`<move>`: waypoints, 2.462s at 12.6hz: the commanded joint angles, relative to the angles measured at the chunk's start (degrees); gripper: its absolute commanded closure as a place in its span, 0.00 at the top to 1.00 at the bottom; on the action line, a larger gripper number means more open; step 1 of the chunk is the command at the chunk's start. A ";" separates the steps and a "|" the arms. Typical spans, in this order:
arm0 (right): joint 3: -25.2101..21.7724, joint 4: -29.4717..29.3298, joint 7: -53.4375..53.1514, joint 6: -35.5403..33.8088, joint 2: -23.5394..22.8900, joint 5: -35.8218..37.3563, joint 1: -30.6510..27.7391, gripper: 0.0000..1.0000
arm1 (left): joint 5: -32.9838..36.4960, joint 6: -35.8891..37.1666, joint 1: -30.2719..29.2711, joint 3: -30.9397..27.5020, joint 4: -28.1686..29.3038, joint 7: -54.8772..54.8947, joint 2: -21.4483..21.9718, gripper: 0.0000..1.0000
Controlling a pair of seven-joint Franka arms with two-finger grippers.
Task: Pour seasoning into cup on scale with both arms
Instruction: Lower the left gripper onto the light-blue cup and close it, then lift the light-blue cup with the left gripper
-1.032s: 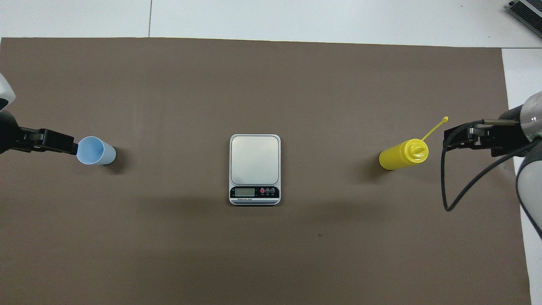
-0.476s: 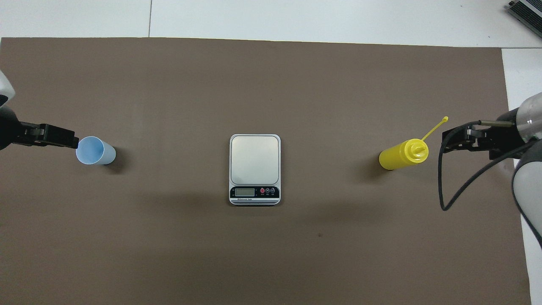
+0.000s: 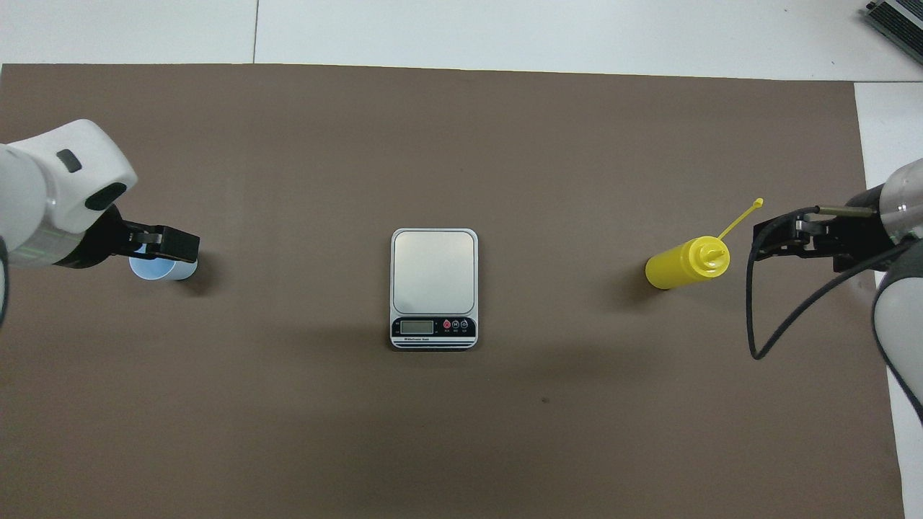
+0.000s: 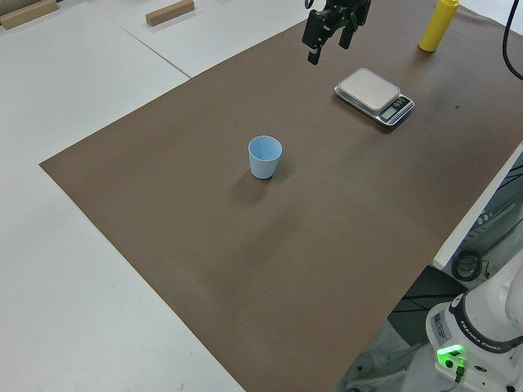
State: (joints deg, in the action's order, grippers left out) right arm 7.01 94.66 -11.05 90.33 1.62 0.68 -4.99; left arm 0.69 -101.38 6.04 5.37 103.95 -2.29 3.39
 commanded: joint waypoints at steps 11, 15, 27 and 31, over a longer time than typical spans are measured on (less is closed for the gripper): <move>0.29 1.49 -0.73 1.61 1.02 -0.51 -0.90 1.00 | 1.24 -30.27 -8.50 -0.72 19.88 6.77 -4.18 1.00; 0.29 1.49 -0.73 1.61 1.02 -0.51 -0.90 1.00 | 1.24 -33.53 -8.77 -0.72 22.08 6.95 -5.49 1.00; 0.29 1.49 -0.73 1.43 1.02 -0.51 -0.99 1.00 | 1.24 -37.14 -8.24 -0.72 22.08 7.12 -9.19 0.95; 0.29 1.49 -0.73 1.43 1.02 -0.51 -0.99 1.00 | 1.24 -36.96 -8.15 -0.72 21.38 7.03 -9.37 0.55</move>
State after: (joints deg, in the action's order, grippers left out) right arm 6.97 94.77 -11.05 91.17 1.62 0.67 -5.35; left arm 1.08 -137.50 -2.15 4.77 125.24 4.33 -6.18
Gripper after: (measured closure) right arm 0.000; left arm 0.256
